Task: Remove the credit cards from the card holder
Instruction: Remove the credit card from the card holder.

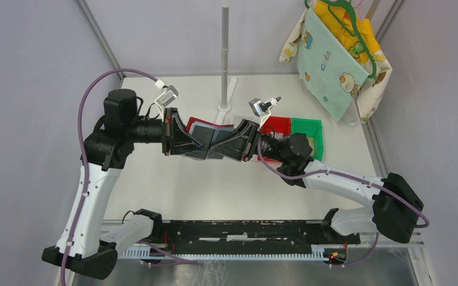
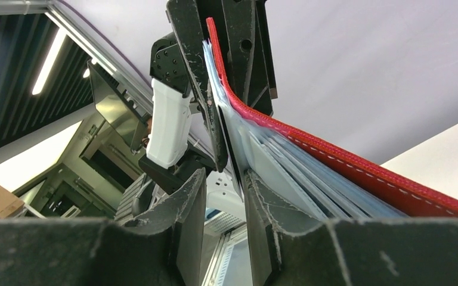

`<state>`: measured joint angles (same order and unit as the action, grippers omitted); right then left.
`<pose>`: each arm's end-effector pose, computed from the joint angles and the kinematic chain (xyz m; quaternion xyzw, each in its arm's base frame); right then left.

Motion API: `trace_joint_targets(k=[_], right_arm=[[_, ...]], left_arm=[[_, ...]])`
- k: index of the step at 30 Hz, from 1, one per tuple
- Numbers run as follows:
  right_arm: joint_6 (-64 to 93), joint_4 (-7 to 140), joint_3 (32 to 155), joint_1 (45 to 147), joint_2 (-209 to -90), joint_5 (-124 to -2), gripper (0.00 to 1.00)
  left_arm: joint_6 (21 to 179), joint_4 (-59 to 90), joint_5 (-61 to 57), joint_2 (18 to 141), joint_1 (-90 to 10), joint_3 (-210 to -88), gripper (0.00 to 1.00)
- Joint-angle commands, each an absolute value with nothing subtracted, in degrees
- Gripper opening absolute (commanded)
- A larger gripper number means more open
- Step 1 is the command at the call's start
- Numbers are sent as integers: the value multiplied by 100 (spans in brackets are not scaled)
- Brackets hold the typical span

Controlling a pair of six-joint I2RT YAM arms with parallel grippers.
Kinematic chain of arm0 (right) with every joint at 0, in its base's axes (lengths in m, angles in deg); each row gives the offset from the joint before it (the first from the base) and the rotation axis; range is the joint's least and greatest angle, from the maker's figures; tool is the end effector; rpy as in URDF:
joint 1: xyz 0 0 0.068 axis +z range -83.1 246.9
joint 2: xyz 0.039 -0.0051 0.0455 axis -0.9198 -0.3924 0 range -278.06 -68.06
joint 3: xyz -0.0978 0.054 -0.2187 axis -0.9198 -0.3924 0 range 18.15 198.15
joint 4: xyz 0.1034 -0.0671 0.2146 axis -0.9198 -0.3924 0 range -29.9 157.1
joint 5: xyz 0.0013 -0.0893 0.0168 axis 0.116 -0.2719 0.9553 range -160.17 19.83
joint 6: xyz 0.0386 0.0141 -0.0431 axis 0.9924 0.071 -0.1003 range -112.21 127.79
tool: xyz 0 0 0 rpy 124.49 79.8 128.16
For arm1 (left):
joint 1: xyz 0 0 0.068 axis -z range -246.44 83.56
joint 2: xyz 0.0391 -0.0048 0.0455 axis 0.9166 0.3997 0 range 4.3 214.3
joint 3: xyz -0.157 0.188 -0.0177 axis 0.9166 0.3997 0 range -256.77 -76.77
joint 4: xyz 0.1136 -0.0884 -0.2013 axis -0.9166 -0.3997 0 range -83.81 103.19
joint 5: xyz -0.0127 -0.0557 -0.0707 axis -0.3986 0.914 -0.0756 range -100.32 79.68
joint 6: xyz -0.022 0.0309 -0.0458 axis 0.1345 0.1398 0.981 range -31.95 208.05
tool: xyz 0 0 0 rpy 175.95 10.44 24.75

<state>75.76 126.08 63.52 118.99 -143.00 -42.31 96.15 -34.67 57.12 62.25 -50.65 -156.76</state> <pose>0.1599 0.2386 0.3350 -0.1382 0.5136 0.7867 0.3134 0.1500 -0.0842 0.4157 0.3415 0.6833 -0.5516 0.3350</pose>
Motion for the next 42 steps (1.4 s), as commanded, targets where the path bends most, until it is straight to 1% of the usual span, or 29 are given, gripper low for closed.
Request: trace_joint_targets(k=[1, 4, 7, 12, 17, 20, 23, 25, 29, 31, 33, 35, 42], right_arm=[[7393, 12635, 6395, 11913, -14246, -4948, 35], [7544, 12978, 6405, 11928, -14323, -4927, 36], [7738, 13447, 6394, 11957, -14440, -4908, 36], [7787, 13555, 6506, 11986, -14541, -4923, 35], [7812, 13686, 6587, 12048, -14610, -4924, 28], [7798, 13617, 6625, 12069, -14626, -4916, 21], [7785, 13489, 6572, 12068, -14594, -4988, 13], [7768, 13354, 6553, 12071, -14585, -5021, 12], [7669, 12992, 6553, 12069, -14566, -5067, 14], [7517, 12708, 6521, 12068, -14488, -5162, 13], [7373, 12584, 6439, 12077, -14366, -5326, 9], [7307, 12579, 6325, 12077, -14272, -5498, 0], [7254, 12586, 6172, 12071, -14159, -5690, 0]], left_arm=[[9775, -3417, 6079, 6087, -4981, -15809, 21], [9852, -3418, 5728, 6107, -4983, -15731, 19], [9988, -3419, 5841, 6161, -4983, -15660, 19], [9969, -3417, 5999, 6151, -4983, -15677, 32], [9919, -3415, 5839, 6146, -4983, -15661, 37], [9908, -3413, 5869, 6165, -4987, -15699, 35], [9881, -3410, 6028, 6171, -4985, -15802, 28], [9841, -3408, 6100, 6163, -4983, -15862, 24], [9793, -3407, 6141, 6156, -4983, -15939, 16], [9794, -3410, 6143, 6154, -4983, -15967, 14], [9782, -3410, 6141, 6151, -4985, -15978, 15], [9783, -3410, 6152, 6143, -4983, -15976, 18], [9856, -3397, 6393, 6181, -4985, -16062, 26]])
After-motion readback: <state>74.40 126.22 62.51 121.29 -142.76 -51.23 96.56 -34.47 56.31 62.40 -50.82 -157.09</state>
